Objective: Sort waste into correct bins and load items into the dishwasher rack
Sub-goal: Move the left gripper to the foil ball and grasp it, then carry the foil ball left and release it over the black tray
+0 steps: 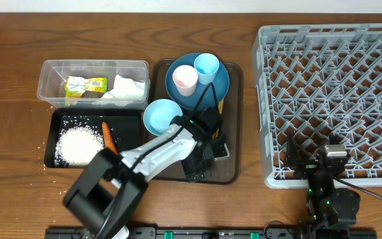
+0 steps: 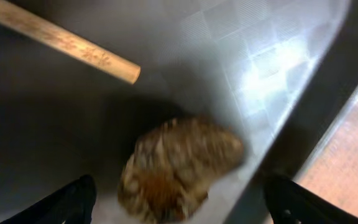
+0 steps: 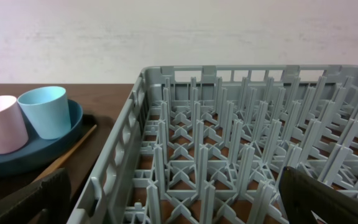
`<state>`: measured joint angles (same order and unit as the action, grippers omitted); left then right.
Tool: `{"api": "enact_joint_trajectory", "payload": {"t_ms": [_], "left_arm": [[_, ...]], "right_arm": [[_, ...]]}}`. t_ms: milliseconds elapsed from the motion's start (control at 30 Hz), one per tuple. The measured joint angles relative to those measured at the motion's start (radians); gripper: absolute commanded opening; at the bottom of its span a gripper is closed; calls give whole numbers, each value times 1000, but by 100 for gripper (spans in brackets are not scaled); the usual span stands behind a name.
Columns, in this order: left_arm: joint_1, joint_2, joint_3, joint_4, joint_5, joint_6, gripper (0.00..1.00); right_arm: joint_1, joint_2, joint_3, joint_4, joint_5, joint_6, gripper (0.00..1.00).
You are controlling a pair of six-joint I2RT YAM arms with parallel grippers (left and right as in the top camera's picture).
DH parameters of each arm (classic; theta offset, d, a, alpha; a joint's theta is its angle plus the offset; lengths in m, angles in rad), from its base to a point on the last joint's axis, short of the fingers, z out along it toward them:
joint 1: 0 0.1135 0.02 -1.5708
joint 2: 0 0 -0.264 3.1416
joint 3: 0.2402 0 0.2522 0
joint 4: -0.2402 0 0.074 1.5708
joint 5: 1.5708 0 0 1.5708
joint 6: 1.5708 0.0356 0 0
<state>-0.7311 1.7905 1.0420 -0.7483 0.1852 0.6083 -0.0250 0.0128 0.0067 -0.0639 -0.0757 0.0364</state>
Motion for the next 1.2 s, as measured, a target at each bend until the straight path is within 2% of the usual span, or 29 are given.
{"api": "enact_joint_trajectory", "payload": {"t_ms": [67, 200, 333, 567, 767, 1000, 1200], "left_arm": [[0, 10, 3, 8, -3, 3, 82], [0, 17, 7, 17, -9, 8, 63], [1, 21, 10, 17, -9, 17, 53], [1, 22, 10, 13, -3, 19, 24], [1, 20, 12, 8, 0, -2, 6], [1, -16, 10, -5, 0, -62, 6], [5, -182, 10, -5, -16, -100, 6]], "right_arm": [[0, 0, 0, 0, 0, 0, 99], [0, 0, 0, 0, 0, 0, 99], [0, 0, 0, 0, 0, 0, 99], [0, 0, 0, 0, 0, 0, 99], [0, 0, 0, 0, 0, 0, 99], [0, 0, 0, 0, 0, 0, 99], [0, 0, 0, 0, 0, 0, 99]]}}
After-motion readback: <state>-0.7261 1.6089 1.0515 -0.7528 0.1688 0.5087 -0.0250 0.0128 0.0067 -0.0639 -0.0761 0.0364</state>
